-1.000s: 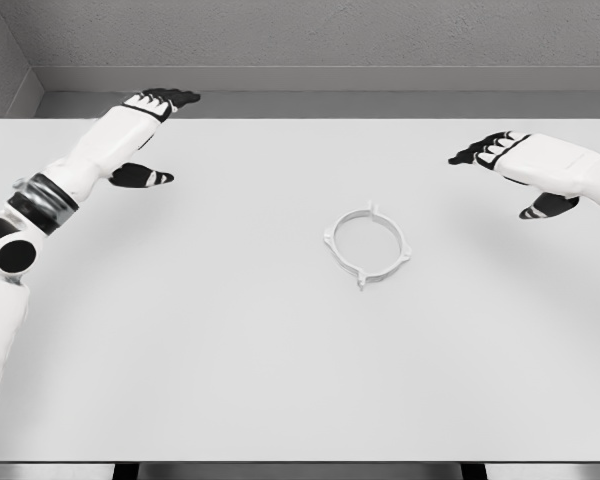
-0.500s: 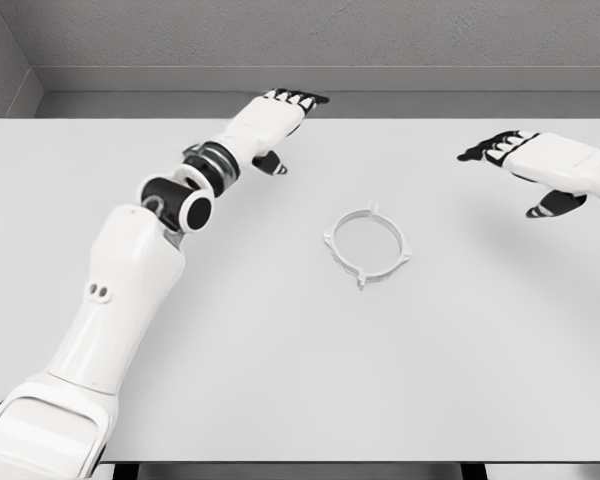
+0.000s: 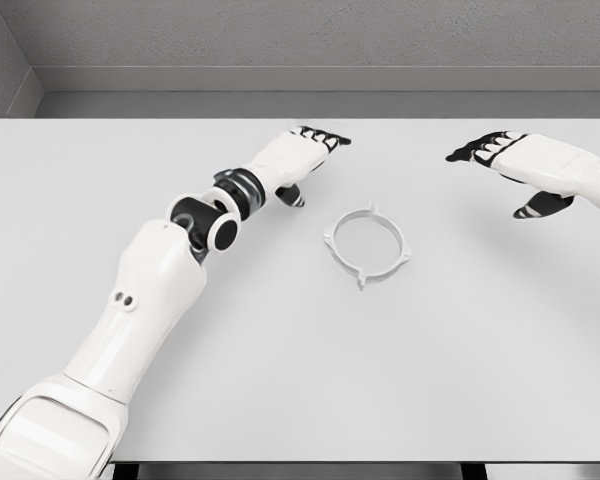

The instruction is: Assemble PVC drainage pipe clamps

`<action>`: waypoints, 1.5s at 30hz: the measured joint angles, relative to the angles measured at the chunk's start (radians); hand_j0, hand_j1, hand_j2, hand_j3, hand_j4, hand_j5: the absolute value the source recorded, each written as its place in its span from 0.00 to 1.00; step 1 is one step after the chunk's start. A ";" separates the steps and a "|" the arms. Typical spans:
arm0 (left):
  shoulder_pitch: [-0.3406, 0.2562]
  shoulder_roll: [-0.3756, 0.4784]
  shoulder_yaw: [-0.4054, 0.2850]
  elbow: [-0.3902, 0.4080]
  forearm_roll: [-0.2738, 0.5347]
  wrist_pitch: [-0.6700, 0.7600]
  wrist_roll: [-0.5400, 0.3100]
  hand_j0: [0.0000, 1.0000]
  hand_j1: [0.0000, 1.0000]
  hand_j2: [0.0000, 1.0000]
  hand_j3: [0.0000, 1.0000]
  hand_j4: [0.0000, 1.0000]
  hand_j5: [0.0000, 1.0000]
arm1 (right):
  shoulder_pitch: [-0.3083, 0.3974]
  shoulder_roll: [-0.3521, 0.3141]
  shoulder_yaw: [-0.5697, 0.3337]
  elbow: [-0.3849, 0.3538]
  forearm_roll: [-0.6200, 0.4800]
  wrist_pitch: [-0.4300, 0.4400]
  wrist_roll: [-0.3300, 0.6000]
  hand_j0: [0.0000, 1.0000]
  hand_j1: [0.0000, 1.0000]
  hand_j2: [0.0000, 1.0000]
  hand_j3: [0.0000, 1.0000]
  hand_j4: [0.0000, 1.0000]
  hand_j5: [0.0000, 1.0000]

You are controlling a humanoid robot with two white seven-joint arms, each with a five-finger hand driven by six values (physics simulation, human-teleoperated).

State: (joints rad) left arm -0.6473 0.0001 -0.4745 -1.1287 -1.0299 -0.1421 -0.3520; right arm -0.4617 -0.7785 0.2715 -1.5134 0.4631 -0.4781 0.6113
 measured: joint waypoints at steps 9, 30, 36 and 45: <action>-0.008 0.000 -0.019 0.062 0.004 -0.001 0.003 1.00 1.00 1.00 1.00 1.00 1.00 | 0.000 0.004 0.000 -0.003 0.000 -0.001 0.000 1.00 1.00 1.00 1.00 1.00 1.00; -0.008 0.000 -0.083 -0.024 0.016 0.001 0.003 1.00 1.00 1.00 1.00 1.00 1.00 | 0.003 0.005 0.004 -0.003 0.000 -0.002 0.000 1.00 1.00 1.00 1.00 1.00 1.00; -0.008 0.000 -0.126 -0.026 0.034 0.001 0.005 1.00 1.00 1.00 1.00 1.00 1.00 | 0.002 0.005 0.003 -0.003 0.001 -0.003 0.000 1.00 1.00 1.00 1.00 1.00 1.00; -0.008 0.000 -0.141 -0.029 0.038 0.001 0.006 1.00 1.00 1.00 1.00 1.00 1.00 | 0.005 0.005 0.004 -0.008 0.002 -0.004 0.000 1.00 1.00 1.00 1.00 1.00 1.00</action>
State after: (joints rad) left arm -0.6550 0.0000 -0.6160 -1.1576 -0.9919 -0.1413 -0.3459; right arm -0.4571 -0.7738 0.2760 -1.5216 0.4650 -0.4820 0.6113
